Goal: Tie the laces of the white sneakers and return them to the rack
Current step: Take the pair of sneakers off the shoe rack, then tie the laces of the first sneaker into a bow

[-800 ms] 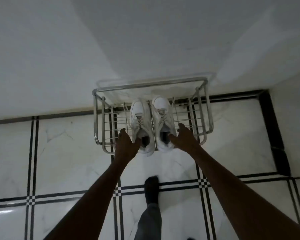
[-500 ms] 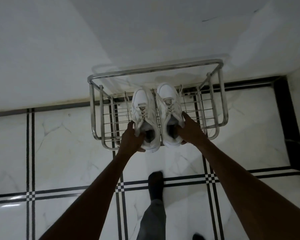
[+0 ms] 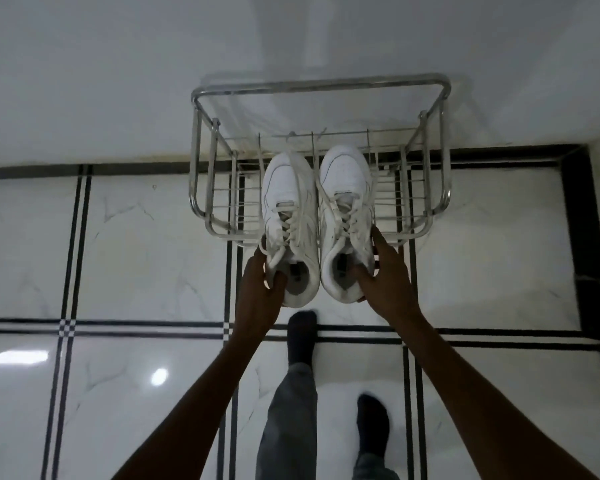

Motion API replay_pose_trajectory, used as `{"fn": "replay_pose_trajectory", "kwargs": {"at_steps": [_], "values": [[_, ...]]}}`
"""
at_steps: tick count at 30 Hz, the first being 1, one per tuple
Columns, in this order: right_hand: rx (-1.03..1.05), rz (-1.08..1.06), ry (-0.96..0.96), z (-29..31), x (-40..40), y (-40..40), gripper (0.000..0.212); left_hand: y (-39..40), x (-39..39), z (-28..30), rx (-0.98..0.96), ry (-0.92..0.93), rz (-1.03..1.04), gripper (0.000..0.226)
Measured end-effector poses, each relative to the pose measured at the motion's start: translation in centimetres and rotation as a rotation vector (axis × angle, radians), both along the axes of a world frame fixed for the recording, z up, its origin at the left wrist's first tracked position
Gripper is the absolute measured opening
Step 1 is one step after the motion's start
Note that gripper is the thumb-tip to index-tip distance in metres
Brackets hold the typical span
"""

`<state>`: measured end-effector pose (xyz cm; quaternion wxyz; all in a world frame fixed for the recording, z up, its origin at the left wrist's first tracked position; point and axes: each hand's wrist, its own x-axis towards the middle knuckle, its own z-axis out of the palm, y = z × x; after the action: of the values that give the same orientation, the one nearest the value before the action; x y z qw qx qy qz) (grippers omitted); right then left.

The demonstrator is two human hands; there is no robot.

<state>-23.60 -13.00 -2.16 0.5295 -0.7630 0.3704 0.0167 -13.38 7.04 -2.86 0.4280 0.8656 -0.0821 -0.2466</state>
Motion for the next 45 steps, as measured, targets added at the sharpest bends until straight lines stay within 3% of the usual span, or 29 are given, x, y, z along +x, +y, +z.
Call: {"fn": "replay_pose_trajectory", "kwargs": {"at_steps": [3,11,18,28,32,35,37,39,41,45], "values": [[0.001,0.021,0.038,-1.3,-4.0,1.7,0.073,2.3,-4.8,-0.9,0.019,0.03,0.037,0.039],[0.145,0.061,0.17,-8.8,-13.5,6.9,0.07,7.7,-14.2,-7.3,0.095,0.138,0.043,0.04],[0.096,0.094,0.216,-20.7,-15.5,9.2,0.063,10.1,-16.9,-19.7,0.089,0.246,0.038,0.053],[0.013,0.089,0.236,-36.5,-17.1,11.2,0.055,11.4,-18.4,-36.2,0.052,0.261,0.033,0.054],[-0.024,0.045,0.218,-37.5,-18.0,12.3,0.056,11.7,-18.5,-37.8,0.046,0.297,0.057,0.056],[-0.337,0.029,0.162,-35.9,-18.2,13.7,0.056,12.1,-18.3,-37.3,0.048,0.198,0.069,0.052],[-0.492,0.029,0.05,-34.4,-17.1,14.8,0.035,12.3,-18.0,-36.6,-0.01,0.109,0.092,0.044],[-0.463,0.146,-0.022,-33.6,-15.4,16.1,0.018,12.4,-17.3,-36.3,-0.053,0.018,0.085,0.042],[-0.389,0.255,0.01,-34.2,-13.7,17.1,0.023,12.1,-16.7,-36.2,-0.084,-0.03,0.054,0.034],[-0.367,0.242,0.09,-36.3,-10.5,17.4,0.032,11.9,-15.4,-37.3,-0.13,-0.07,0.008,0.015]]}}
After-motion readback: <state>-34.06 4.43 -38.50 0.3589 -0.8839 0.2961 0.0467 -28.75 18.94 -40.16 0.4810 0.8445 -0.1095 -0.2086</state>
